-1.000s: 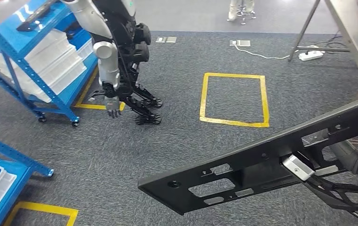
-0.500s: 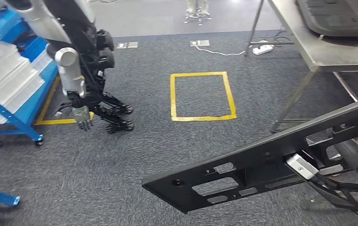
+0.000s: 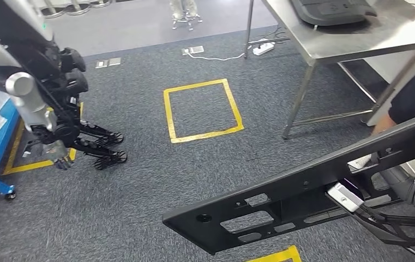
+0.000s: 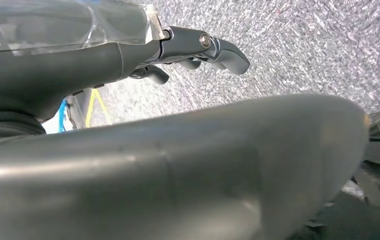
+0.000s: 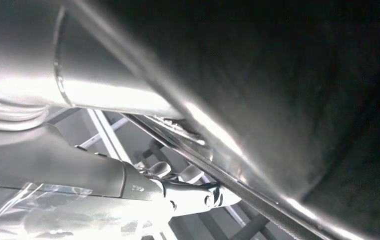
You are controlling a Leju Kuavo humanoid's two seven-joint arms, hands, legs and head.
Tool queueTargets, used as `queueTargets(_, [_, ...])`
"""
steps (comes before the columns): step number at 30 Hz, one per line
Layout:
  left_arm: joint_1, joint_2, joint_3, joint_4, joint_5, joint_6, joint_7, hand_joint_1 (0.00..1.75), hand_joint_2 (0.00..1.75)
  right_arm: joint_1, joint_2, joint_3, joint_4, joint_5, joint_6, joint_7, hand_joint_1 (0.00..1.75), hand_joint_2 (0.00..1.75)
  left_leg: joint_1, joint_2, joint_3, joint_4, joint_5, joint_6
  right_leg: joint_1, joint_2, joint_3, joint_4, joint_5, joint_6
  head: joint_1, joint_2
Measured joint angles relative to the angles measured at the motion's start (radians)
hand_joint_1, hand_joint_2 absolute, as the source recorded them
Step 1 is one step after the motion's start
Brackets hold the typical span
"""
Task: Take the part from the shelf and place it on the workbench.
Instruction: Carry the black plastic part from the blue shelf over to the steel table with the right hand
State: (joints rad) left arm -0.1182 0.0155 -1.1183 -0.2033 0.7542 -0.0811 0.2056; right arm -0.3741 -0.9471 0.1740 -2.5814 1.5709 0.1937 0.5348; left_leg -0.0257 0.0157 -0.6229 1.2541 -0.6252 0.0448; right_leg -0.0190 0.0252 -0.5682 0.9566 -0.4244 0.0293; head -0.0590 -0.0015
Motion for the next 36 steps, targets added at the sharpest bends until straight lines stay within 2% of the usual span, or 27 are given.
queueTargets(1, [0.001,0.0,0.0,0.0,0.0,0.0,0.0,0.0,0.0,0.002,0.0,0.0,0.0,0.0,0.0,0.0,0.0,0.0,0.0,-0.004,0.0,0.0,0.011,0.002,0.001,0.013,-0.002,0.0,0.002,-0.001,0.0,0.0])
queueTargets(2, [0.002,0.0,0.0,0.0,0.0,0.0,-0.001,0.0,0.0,0.003,0.0,0.0,0.0,0.0,0.0,0.0,0.0,0.0,0.0,-0.011,0.021,-0.044,0.041,0.007,0.001,0.027,-0.002,0.0,0.004,-0.001,0.0,0.0])
queueTargets(3, [0.001,0.0,0.0,0.0,0.0,0.0,-0.003,0.0,0.0,0.004,0.0,-0.001,0.0,0.0,0.0,-0.001,0.0,0.0,-0.001,-0.024,0.056,-0.119,0.081,0.014,0.001,0.04,-0.003,0.0,0.007,0.0,0.0,0.0])
queueTargets(4, [0.0,0.0,0.0,0.0,0.0,0.0,-0.006,0.0,0.0,0.004,0.001,-0.002,0.0,0.0,0.0,-0.001,0.0,0.0,-0.003,-0.05,0.094,-0.202,0.117,0.022,0.001,0.052,-0.004,0.0,0.009,0.001,0.0,0.0])
queueTargets(6, [-0.002,0.0,0.0,0.0,0.0,0.0,-0.014,0.0,0.0,0.006,0.002,-0.005,0.0,0.0,0.001,-0.002,0.0,0.0,-0.006,-0.086,0.142,-0.31,0.156,0.031,-0.001,0.074,-0.01,0.0,0.016,0.008,0.0,0.0])
queueTargets(7, [-0.003,0.0,0.0,0.0,0.0,0.0,-0.017,0.0,0.0,0.007,0.003,-0.007,0.0,0.0,0.001,-0.002,0.0,0.0,-0.008,-0.09,0.148,-0.325,0.159,0.032,-0.003,0.085,-0.013,0.0,0.019,0.013,0.0,0.0])
queueTargets(9, [-0.003,-0.001,0.0,0.0,0.0,0.0,-0.018,0.0,0.0,0.009,0.004,-0.01,0.0,0.0,0.001,-0.004,0.0,0.0,-0.008,-0.067,0.149,-0.334,0.168,0.036,-0.007,0.096,-0.02,-0.001,0.025,0.025,0.0,0.0])
queueTargets(11, [-0.006,-0.002,0.0,0.0,0.0,0.0,-0.019,0.0,0.0,0.011,0.005,-0.015,-0.001,0.0,0.001,-0.005,0.0,0.0,-0.006,-0.042,0.148,-0.349,0.183,0.042,-0.002,0.056,-0.04,0.038,-0.007,0.031,0.002,0.0])
queueTargets(13, [-0.005,-0.002,0.0,0.0,0.0,0.006,-0.02,0.0,0.0,0.012,0.006,-0.016,-0.001,0.0,0.001,-0.005,0.0,0.0,-0.005,-0.019,0.144,-0.355,0.19,0.045,0.002,0.003,-0.086,0.154,-0.083,0.033,0.005,0.0])
queueTargets(14, [-0.003,-0.002,0.0,0.0,0.0,0.01,-0.02,0.0,0.0,0.013,0.007,-0.016,-0.001,0.0,0.001,-0.006,0.0,0.0,-0.005,-0.007,0.141,-0.355,0.191,0.046,0.001,-0.006,-0.111,0.222,-0.117,0.036,0.005,0.0])
queueTargets(15, [-0.001,-0.003,0.0,0.0,0.0,0.013,-0.02,0.0,0.0,0.014,0.008,-0.016,0.0,0.0,0.001,-0.006,0.0,0.0,-0.005,0.007,0.139,-0.355,0.191,0.046,0.0,-0.01,-0.126,0.27,-0.136,0.04,0.005,0.0])
queueTargets(16, [0.001,-0.003,0.0,0.0,0.0,0.013,-0.02,0.0,0.0,0.015,0.009,-0.016,0.0,0.0,0.001,-0.007,0.0,0.0,-0.004,0.021,0.137,-0.354,0.191,0.045,-0.002,-0.013,-0.122,0.283,-0.135,0.044,0.005,0.0])
queueTargets(17, [0.001,-0.003,0.0,0.0,0.0,0.012,-0.02,0.0,0.0,0.015,0.009,-0.016,0.0,0.0,0.001,-0.007,0.0,0.0,-0.003,0.034,0.136,-0.353,0.191,0.044,-0.004,-0.019,-0.099,0.254,-0.117,0.048,0.005,0.0])
queueTargets(18, [0.001,-0.004,0.0,0.0,0.0,0.012,-0.021,0.0,0.0,0.015,0.009,-0.016,-0.001,0.0,0.001,-0.008,0.0,0.0,-0.001,0.047,0.136,-0.351,0.19,0.042,-0.006,-0.03,-0.058,0.19,-0.087,0.052,0.005,0.0])
queueTargets(19, [0.0,-0.005,0.0,0.0,0.0,0.012,-0.023,0.0,0.0,0.015,0.009,-0.016,-0.001,0.0,0.0,-0.009,0.0,0.0,-0.002,0.059,0.136,-0.347,0.187,0.038,-0.007,-0.054,-0.013,0.112,-0.061,0.058,0.005,0.0])
queueTargets(21, [-0.002,-0.005,0.0,0.0,0.001,0.012,-0.029,0.0,0.0,0.013,0.01,-0.017,-0.001,0.0,0.0,-0.012,0.0,0.0,-0.006,0.08,0.133,-0.335,0.18,0.028,-0.005,-0.085,0.042,0.006,-0.031,0.053,0.005,0.0])
queueTargets(22, [-0.003,-0.004,0.0,0.0,0.002,0.012,-0.032,0.0,0.0,0.013,0.01,-0.017,-0.001,0.0,-0.001,-0.013,0.0,0.0,-0.009,0.089,0.131,-0.33,0.177,0.024,-0.003,-0.089,0.047,-0.011,-0.03,0.046,0.004,0.0])
queueTargets(24, [-0.004,-0.004,0.0,0.0,0.003,0.012,-0.037,0.0,0.0,0.012,0.012,-0.018,-0.001,0.0,0.0,-0.014,0.0,0.0,-0.009,0.107,0.129,-0.325,0.174,0.021,-0.003,-0.066,0.04,-0.009,-0.026,0.03,0.003,0.0])
queueTargets(25, [-0.004,-0.005,0.0,0.0,0.003,0.012,-0.038,0.0,0.0,0.011,0.012,-0.018,-0.001,0.0,0.0,-0.014,0.0,0.0,-0.007,0.099,0.125,-0.314,0.165,0.017,-0.004,-0.055,0.038,-0.009,-0.023,0.026,0.003,0.0])
queueTargets(26, [-0.005,-0.006,0.0,0.0,0.002,0.012,-0.04,0.0,0.0,0.011,0.012,-0.019,-0.001,-0.001,0.002,-0.015,0.0,0.0,-0.003,0.078,0.114,-0.285,0.144,0.011,-0.005,-0.046,0.035,-0.01,-0.02,0.02,0.003,0.0])
queueTargets(28, [-0.005,-0.008,0.0,0.0,0.0,0.012,-0.045,0.0,0.0,0.008,0.012,-0.023,-0.001,-0.006,0.008,-0.021,0.0,0.0,0.007,0.022,0.063,-0.162,0.076,-0.001,-0.006,-0.027,0.03,-0.01,-0.015,0.012,0.002,0.0])
queueTargets(30, [-0.003,-0.01,0.0,0.0,-0.002,0.012,-0.049,0.0,0.0,0.003,0.013,-0.025,-0.001,-0.012,0.015,-0.027,0.0,0.0,0.012,0.001,0.003,-0.028,0.024,-0.005,-0.004,-0.006,0.026,-0.01,-0.012,0.008,0.002,0.0])
queueTargets(31, [-0.001,-0.011,0.0,0.0,-0.003,0.012,-0.05,0.0,0.0,0.0,0.013,-0.026,-0.001,-0.014,0.019,-0.029,0.0,0.0,0.012,-0.003,-0.008,-0.004,0.024,-0.004,-0.004,0.007,0.025,-0.01,-0.011,0.007,0.002,0.0])
queueTargets(32, [0.001,-0.012,0.0,0.0,-0.005,0.012,-0.051,0.0,0.0,-0.003,0.013,-0.026,-0.001,-0.016,0.023,-0.031,0.0,0.0,0.012,-0.007,-0.001,-0.022,0.044,0.0,-0.003,0.02,0.025,-0.01,-0.01,0.006,0.003,0.0])
queueTargets(33, [0.001,-0.013,0.0,0.0,-0.006,0.012,-0.052,0.0,0.0,-0.006,0.013,-0.026,-0.001,-0.018,0.028,-0.033,0.0,0.0,0.012,-0.016,0.025,-0.08,0.08,0.005,-0.003,0.034,0.025,-0.01,-0.008,0.007,0.003,0.0])
queueTargets(35, [0.0,-0.013,-0.001,0.0,-0.007,0.012,-0.053,0.0,0.0,-0.015,0.013,-0.026,-0.001,-0.02,0.035,-0.034,0.0,0.0,0.011,-0.068,0.09,-0.231,0.152,0.016,-0.005,0.058,0.022,-0.01,-0.005,0.01,0.002,0.0])
queueTargets(36, [-0.001,-0.014,-0.001,0.0,-0.007,0.012,-0.055,0.0,0.0,-0.019,0.013,-0.025,-0.001,-0.02,0.038,-0.034,0.0,0.0,0.011,-0.092,0.112,-0.285,0.172,0.02,-0.006,0.07,0.019,-0.01,-0.002,0.014,0.002,0.0])
